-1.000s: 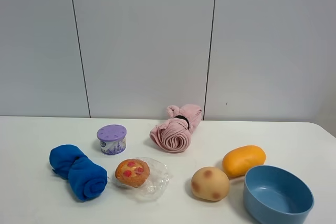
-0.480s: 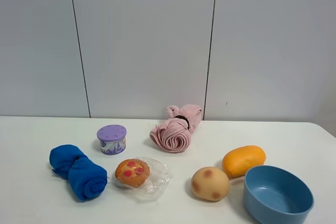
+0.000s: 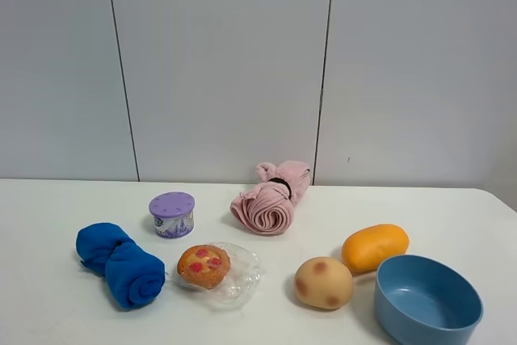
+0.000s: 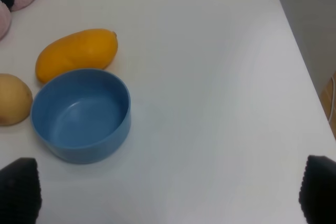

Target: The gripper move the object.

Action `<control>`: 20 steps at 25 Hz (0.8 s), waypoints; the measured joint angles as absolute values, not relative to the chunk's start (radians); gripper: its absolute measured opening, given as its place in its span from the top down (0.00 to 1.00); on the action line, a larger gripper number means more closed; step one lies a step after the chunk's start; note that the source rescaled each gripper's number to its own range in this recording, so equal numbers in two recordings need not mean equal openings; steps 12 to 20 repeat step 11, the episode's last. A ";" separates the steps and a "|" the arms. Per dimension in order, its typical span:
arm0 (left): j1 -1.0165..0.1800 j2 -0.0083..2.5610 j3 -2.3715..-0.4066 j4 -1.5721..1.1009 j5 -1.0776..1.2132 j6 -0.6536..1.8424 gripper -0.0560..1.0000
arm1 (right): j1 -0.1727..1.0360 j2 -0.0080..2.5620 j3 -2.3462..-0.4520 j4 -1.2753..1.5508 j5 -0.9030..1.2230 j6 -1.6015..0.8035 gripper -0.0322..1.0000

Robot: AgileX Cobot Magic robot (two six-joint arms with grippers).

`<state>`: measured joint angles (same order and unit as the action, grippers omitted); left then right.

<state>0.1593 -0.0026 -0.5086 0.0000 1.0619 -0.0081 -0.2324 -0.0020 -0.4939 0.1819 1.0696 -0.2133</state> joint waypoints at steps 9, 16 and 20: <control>0.147 -0.003 -0.509 0.000 1.062 -0.008 0.00 | -0.232 -0.002 -0.494 0.182 1.070 -0.213 0.00; 0.147 -0.003 -0.509 0.000 1.062 -0.008 0.00 | -0.232 -0.002 -0.494 0.182 1.070 -0.213 0.00; 0.147 -0.003 -0.509 0.000 1.062 -0.008 0.00 | -0.232 -0.002 -0.494 0.182 1.070 -0.213 0.00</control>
